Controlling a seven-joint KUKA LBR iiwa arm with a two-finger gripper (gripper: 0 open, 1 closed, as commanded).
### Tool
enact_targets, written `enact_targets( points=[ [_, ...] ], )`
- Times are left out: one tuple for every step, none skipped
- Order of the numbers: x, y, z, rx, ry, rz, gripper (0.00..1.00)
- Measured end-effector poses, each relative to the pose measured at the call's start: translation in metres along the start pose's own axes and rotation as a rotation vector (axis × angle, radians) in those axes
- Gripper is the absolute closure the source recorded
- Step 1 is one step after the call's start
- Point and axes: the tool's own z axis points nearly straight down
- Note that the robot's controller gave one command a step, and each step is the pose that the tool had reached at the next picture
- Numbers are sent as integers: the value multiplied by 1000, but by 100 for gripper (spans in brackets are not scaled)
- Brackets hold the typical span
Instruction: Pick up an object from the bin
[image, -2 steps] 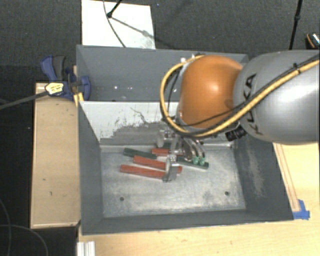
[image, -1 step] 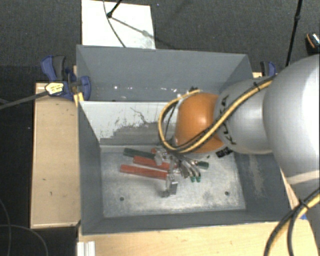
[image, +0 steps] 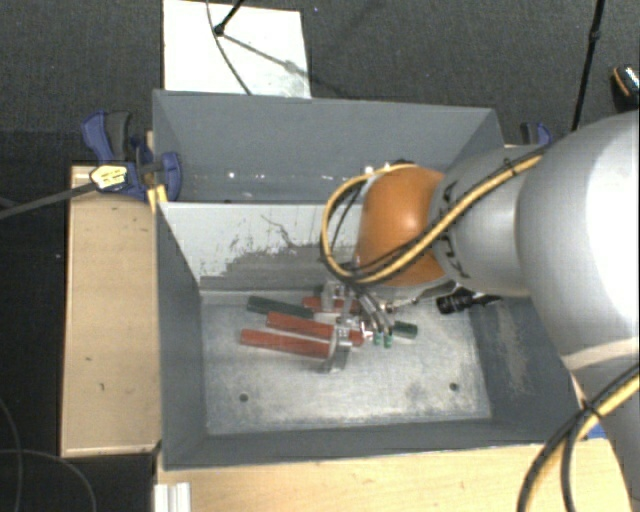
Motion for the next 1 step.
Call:
enact_targets(
  points=[
    [1, 0, -1, 0, 5, -1, 100]
  ],
)
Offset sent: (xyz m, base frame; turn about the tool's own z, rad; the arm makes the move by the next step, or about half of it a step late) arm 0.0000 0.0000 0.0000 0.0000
